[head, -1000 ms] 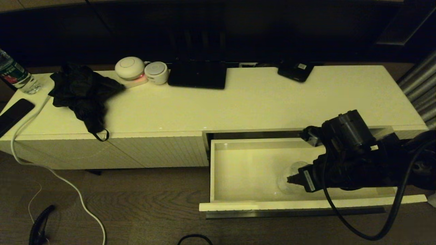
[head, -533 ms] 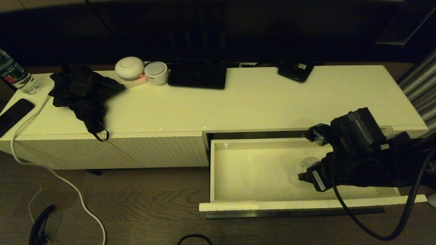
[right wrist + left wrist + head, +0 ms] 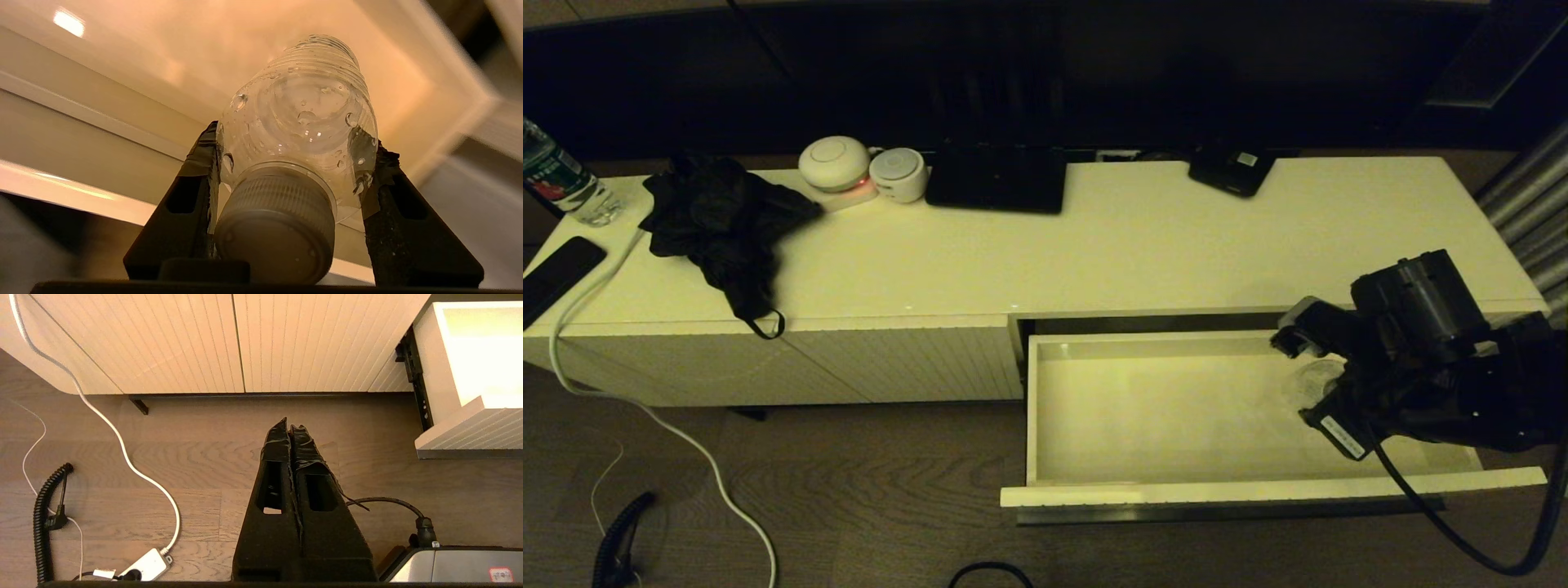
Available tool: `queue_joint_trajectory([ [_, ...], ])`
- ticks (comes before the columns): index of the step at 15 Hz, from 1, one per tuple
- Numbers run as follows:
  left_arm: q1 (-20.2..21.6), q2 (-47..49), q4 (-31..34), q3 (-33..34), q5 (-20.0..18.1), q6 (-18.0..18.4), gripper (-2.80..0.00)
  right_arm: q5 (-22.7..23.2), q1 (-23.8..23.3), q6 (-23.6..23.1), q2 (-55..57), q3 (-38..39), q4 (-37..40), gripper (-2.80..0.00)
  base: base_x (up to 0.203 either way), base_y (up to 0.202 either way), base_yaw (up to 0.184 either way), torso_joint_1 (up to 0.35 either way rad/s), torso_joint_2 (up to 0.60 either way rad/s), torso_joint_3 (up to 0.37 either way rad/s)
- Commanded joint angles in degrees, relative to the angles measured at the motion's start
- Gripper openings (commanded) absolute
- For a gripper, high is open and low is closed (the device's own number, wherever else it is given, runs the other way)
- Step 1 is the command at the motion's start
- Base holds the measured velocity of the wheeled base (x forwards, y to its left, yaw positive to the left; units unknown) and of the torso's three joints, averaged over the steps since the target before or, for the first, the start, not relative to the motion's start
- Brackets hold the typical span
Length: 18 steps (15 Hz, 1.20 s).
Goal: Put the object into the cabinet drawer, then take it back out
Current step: Put the mineral water in the drawer
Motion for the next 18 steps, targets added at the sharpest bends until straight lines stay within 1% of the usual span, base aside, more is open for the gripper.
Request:
queue_joint_trajectory([
  [1,0.0,-0.1,0.0,0.0,0.0,0.0,-2.8,-4.2,0.5,-1.4,1.3,0.0,2.0,-2.8,0.0,0.0,0.0,0.0,0.0,0.0],
  [4,0.0,-0.1,0.0,0.0,0.0,0.0,-2.8,-9.0,2.3,-1.3,3.7,0.1,6.3,-2.8,0.0,0.0,0.0,0.0,0.0,0.0],
  [7,0.0,-0.1,0.0,0.0,0.0,0.0,-2.8,-12.7,2.8,-1.3,6.5,-0.3,6.6,-2.8,0.0,0.0,0.0,0.0,0.0,0.0],
  [11,0.0,-0.1,0.0,0.1,0.0,0.0,-2.8,-13.3,4.8,-1.1,7.6,-1.7,6.3,-2.8,0.0,0.0,0.0,0.0,0.0,0.0],
  [12,0.0,-0.1,0.0,0.0,0.0,0.0,-2.8,-13.5,5.1,-1.1,7.7,-2.0,6.2,0.0,0.0,0.0,0.0,0.0,0.0,0.0],
  [18,0.0,-0.1,0.0,0.1,0.0,0.0,-2.8,-13.5,5.6,-0.8,7.5,-2.0,6.1,0.0,0.0,0.0,0.0,0.0,0.0,0.0],
])
